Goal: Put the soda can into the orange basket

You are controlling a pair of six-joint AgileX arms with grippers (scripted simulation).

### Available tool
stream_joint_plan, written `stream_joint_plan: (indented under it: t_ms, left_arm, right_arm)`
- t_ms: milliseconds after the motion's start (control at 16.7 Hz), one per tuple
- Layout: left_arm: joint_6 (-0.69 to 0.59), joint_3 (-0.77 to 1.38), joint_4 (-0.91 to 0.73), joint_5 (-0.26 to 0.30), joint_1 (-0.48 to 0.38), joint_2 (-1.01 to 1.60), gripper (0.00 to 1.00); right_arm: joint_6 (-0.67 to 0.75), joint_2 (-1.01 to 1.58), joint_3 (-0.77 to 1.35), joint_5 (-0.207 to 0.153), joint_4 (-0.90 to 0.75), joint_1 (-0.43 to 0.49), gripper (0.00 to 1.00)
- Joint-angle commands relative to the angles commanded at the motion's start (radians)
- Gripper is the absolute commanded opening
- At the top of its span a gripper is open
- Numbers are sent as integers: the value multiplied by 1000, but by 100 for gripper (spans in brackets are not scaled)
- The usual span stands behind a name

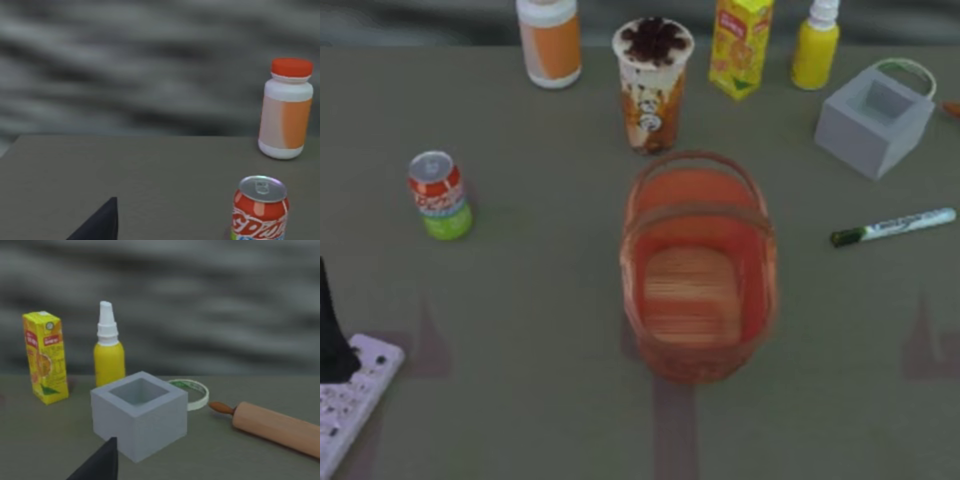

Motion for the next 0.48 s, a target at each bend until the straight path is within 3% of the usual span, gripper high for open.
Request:
stream_joint_plan:
  t_ms: [240, 480]
  left_arm:
    - [9, 14, -28, 5, -8, 28, 100]
    - [63, 126, -191, 27, -44, 204, 100]
  right_arm:
    - [0, 0, 0, 0, 0, 0, 100]
    - [0, 0, 0, 0, 0, 0, 100]
